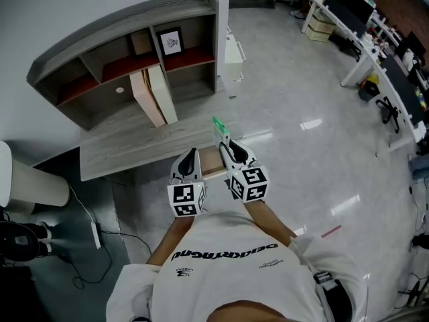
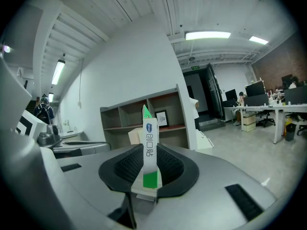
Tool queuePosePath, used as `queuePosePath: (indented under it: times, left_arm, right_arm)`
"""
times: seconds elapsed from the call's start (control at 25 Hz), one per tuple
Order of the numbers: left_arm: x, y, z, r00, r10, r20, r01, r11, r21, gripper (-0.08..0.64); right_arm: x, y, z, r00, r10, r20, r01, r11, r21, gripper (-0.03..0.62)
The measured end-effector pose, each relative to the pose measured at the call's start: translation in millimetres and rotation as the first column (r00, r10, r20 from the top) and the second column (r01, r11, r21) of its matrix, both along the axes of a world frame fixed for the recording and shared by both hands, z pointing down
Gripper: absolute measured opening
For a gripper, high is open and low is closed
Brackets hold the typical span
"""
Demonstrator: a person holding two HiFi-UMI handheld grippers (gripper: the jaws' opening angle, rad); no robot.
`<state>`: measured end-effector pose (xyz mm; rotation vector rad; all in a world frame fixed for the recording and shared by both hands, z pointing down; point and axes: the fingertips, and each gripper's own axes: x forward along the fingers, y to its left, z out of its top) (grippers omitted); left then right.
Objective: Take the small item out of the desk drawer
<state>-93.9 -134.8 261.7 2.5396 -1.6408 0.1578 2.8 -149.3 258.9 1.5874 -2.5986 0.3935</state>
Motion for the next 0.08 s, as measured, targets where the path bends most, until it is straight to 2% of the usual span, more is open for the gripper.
queuePosePath:
  times: [0.08]
  left_arm:
    - [0.2,-2.3,-0.6,1.000,0.000,-0.004,0.000,1.000,0.004,0.015]
  right_arm:
    - [0.1,-2.0,-1.7,1.000,-0.001,-0.002,0.001,1.000,0.008,0.112]
